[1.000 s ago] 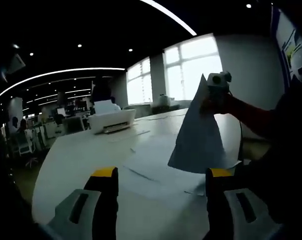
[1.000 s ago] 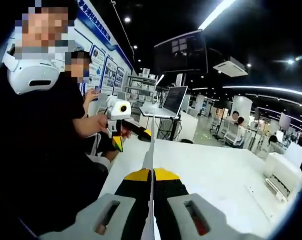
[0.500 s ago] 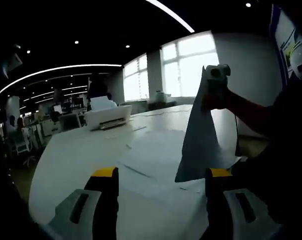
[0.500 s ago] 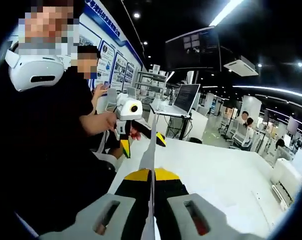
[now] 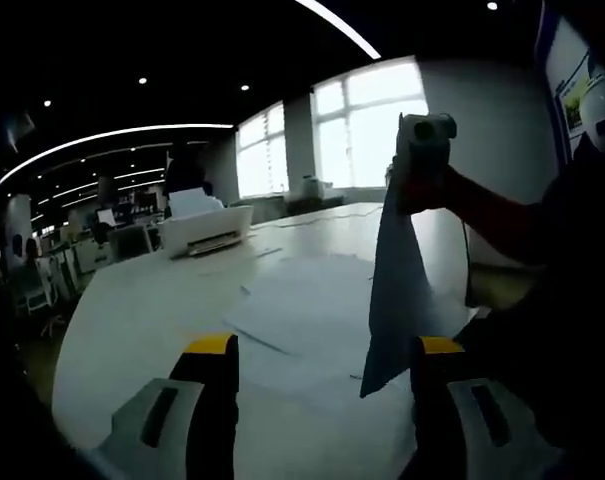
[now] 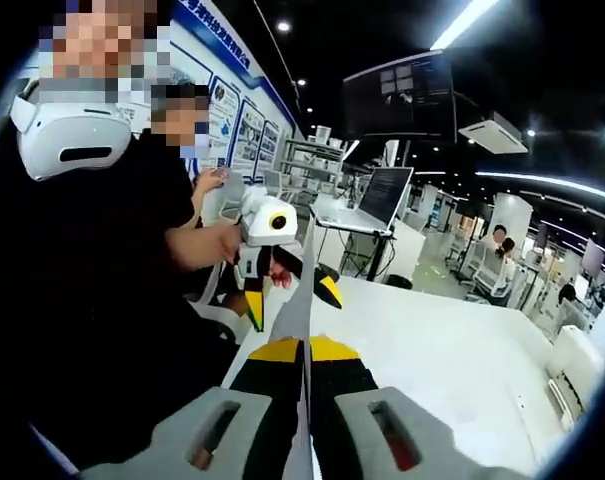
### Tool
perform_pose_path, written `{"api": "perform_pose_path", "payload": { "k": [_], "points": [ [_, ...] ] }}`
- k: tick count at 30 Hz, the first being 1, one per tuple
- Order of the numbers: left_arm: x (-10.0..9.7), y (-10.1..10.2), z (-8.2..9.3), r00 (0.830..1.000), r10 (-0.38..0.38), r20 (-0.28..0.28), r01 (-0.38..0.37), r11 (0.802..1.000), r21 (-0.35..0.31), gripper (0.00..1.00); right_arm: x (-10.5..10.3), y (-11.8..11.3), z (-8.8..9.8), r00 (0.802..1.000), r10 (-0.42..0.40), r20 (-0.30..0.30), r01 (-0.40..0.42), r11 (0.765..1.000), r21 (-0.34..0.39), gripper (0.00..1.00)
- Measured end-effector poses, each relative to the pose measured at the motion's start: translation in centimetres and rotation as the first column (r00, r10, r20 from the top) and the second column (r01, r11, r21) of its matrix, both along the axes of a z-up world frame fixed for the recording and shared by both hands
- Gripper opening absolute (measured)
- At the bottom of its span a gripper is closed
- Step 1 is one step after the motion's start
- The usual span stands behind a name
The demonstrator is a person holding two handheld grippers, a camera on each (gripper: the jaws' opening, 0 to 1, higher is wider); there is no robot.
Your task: Organize the stack of printing papers by aligning and flattening the scattered papers on the table
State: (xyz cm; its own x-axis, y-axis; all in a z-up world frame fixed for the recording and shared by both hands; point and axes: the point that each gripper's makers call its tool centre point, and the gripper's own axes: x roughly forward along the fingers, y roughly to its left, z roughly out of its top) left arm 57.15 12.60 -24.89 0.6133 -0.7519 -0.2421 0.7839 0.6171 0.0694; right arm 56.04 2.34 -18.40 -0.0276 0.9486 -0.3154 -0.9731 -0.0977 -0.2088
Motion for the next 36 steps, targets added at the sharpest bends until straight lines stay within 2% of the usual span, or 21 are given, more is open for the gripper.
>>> {"api": "perform_pose_path", "payload": {
  "k": [21,36],
  "points": [
    [-0.4,-2.6,-0.5,0.997,-0.072,-0.013,0.072,0.997,0.025,0.66,-1.0,1.4,0.1,0.999,0.041,0.015,-0.040,0.999,-0.014,0.00],
    [-1.0,-4.3,-1.5,0.990,-0.134,-0.047,0.136,0.990,0.041,0.51,-1.7,2.3,0.6,0.997,0.073,0.028,-0.073,0.997,-0.018,0.00]
  ]
}}
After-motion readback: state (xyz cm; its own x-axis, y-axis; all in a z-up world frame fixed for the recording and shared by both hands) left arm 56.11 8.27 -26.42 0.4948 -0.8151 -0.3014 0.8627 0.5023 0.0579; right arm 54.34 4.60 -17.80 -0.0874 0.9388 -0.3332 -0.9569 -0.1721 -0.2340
